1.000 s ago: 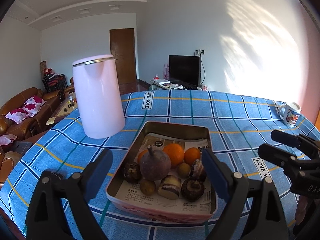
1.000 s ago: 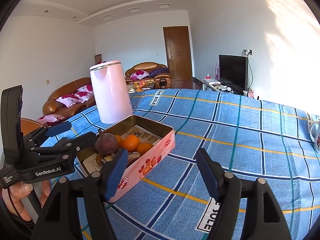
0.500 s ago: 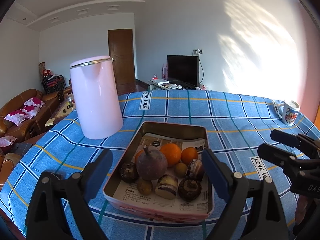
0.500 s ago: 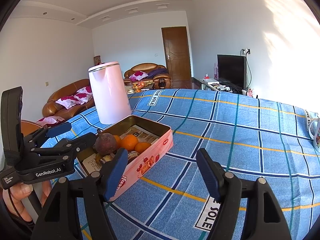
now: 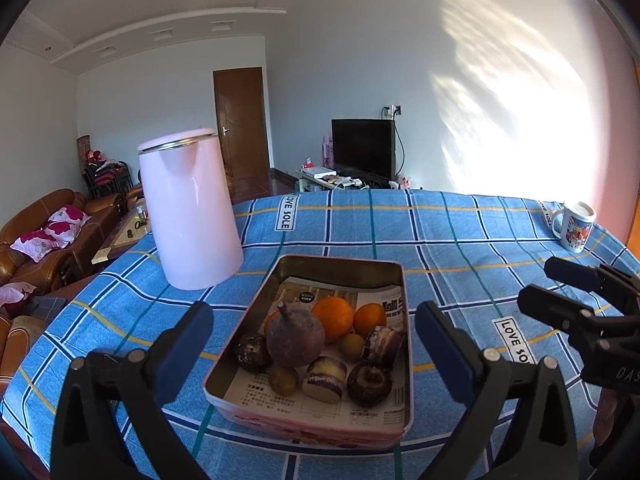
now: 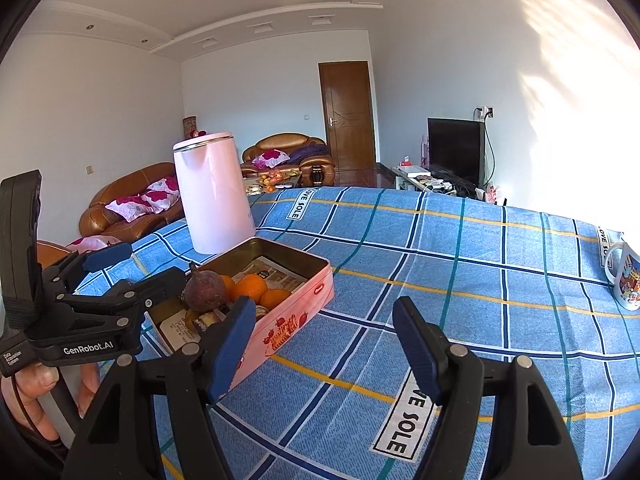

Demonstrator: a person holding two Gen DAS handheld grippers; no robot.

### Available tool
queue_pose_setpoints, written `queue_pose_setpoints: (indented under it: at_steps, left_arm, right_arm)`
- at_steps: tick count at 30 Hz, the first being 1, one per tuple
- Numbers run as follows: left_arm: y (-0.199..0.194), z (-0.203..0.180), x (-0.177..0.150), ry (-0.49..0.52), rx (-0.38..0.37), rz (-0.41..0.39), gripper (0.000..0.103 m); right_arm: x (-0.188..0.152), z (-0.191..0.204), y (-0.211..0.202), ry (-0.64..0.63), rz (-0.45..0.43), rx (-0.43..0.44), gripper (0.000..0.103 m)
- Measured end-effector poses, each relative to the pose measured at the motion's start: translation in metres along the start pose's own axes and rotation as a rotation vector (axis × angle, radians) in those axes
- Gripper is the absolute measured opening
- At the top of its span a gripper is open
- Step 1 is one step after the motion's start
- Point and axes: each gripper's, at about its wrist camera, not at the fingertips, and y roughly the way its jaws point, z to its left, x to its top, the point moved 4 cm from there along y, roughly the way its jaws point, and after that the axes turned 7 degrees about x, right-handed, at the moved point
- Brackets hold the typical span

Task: Organize fruits

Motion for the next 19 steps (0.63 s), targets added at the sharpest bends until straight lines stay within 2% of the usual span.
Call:
queue_pose_setpoints:
  at_steps: [14,19]
  left_arm:
    - [0.003,-0.007,-0.001,0.019,0.002,0.016,0.103]
    - [-0.001,-0.006,0.000,0.020,-0.005,0.000,0.103]
  right_arm:
    - [-0.003,-0.001,-0.004,-0.009,-0.001,-0.009,0.072]
    - [-0.009,-0.015,-0.009,-0.008,0.016,-0.041,0.072]
